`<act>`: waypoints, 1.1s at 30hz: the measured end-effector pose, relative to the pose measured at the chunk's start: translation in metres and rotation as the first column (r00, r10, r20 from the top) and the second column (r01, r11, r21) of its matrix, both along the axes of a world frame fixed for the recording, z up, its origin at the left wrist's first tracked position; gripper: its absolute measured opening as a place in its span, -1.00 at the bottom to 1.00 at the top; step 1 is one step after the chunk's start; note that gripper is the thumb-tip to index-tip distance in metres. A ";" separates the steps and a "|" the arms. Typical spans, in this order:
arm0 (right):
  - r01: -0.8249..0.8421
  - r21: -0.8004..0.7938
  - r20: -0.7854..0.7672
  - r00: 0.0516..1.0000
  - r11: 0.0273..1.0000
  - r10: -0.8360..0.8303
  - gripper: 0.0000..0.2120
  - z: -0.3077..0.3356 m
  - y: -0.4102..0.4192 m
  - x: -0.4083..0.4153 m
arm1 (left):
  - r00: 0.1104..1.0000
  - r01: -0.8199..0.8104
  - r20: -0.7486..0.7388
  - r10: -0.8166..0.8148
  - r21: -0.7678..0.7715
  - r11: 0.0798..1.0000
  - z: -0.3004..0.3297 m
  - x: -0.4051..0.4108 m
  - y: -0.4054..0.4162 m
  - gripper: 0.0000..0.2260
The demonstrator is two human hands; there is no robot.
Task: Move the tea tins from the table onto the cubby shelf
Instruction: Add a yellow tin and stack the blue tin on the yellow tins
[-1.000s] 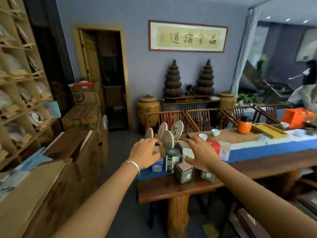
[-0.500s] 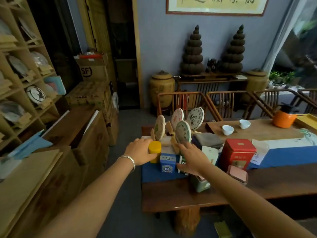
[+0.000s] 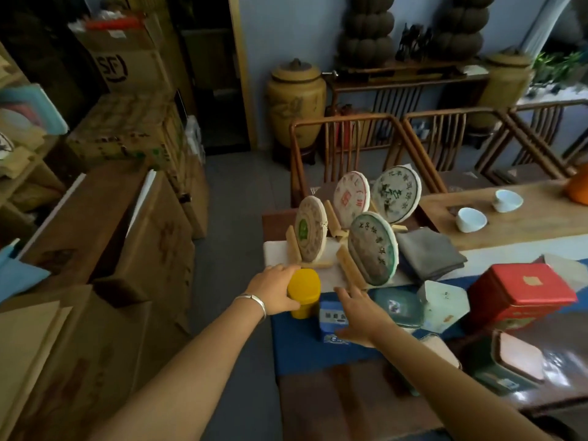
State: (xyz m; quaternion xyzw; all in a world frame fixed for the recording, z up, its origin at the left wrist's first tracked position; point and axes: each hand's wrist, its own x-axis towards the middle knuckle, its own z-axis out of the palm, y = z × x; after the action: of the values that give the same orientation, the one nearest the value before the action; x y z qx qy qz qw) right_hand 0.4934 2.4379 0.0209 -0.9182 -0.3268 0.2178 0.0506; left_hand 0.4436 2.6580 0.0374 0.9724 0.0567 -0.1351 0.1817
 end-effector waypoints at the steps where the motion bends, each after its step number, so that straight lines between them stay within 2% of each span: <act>1: 0.001 -0.022 -0.004 1.000 1.000 -0.002 -0.12 -0.006 0.002 0.003 | 1.000 0.007 -0.015 -0.007 -0.023 1.000 -0.008 0.006 0.001 -0.20; 7: -0.063 -0.176 0.053 0.996 0.982 0.073 -0.04 -0.037 0.020 0.007 | 0.998 0.057 -0.002 -0.057 -0.070 0.996 -0.048 0.027 -0.004 -0.06; 11: -0.036 -0.246 0.089 0.994 0.968 0.060 -0.15 -0.050 0.024 0.006 | 0.999 0.046 0.028 -0.043 -0.117 0.992 -0.067 0.033 0.000 -0.09; 18: -0.001 -0.178 0.051 0.999 0.984 0.010 -0.20 -0.057 0.021 0.008 | 0.997 -0.013 0.065 0.034 -0.304 0.953 -0.087 0.031 0.007 -0.11; 23: 0.036 -0.130 0.047 0.998 0.991 -0.030 -0.34 -0.055 0.022 0.005 | 0.995 -0.037 0.072 0.068 -0.370 0.928 -0.091 0.028 0.011 -0.13; 25: 0.046 -0.107 0.026 0.999 0.993 -0.043 -0.32 -0.055 0.021 0.002 | 0.992 -0.073 0.062 0.106 -0.398 0.915 -0.089 0.025 0.015 -0.14; 28: 0.056 -0.075 0.000 0.998 0.996 -0.057 -0.25 -0.051 0.018 -0.004 | 0.975 -0.165 0.049 0.215 -0.484 0.859 -0.080 0.017 0.025 -0.19; 33: 0.068 0.019 -0.026 0.997 0.998 -0.068 -0.23 -0.031 0.024 -0.009 | 0.932 -0.283 -0.022 0.363 -0.670 0.687 -0.050 -0.007 0.059 -0.28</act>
State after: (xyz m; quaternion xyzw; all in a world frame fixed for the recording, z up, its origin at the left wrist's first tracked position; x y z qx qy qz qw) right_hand 0.4843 2.4623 -0.0106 -0.9255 -0.2970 0.2242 0.0711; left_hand 0.4370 2.7172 -0.0124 0.8245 0.1651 -0.0572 0.5382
